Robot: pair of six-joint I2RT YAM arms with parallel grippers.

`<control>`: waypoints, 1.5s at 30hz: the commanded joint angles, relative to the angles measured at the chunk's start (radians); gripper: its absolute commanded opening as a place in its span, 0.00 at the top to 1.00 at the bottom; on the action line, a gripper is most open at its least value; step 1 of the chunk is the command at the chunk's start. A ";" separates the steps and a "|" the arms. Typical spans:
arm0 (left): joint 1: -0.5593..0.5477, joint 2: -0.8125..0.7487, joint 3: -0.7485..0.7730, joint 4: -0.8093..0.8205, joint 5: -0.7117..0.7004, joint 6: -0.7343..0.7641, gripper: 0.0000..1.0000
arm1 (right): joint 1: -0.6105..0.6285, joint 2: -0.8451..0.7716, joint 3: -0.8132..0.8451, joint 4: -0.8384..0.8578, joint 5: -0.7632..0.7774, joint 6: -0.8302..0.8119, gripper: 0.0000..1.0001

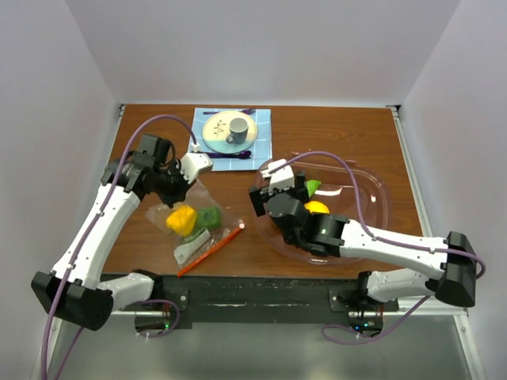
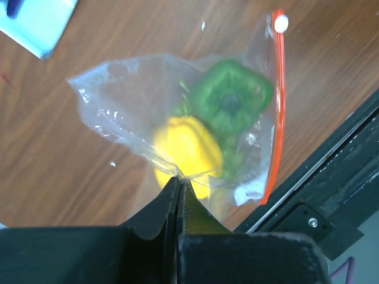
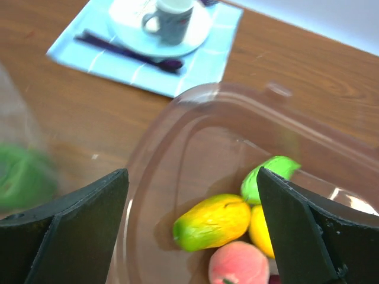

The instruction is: Open the zip-top bag and remove the fake food

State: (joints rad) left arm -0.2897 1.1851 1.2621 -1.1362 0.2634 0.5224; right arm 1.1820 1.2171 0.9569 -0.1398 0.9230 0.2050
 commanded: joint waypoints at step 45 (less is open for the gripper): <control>0.004 0.188 -0.668 0.513 -0.360 0.036 1.00 | 0.222 0.728 0.227 0.462 -0.231 -0.023 0.01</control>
State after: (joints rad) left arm -0.2863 1.3731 0.6392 -0.5629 -0.1963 0.5865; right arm 1.4193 1.9350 1.1275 0.3355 0.6456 0.1707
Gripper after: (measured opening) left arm 0.012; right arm 0.985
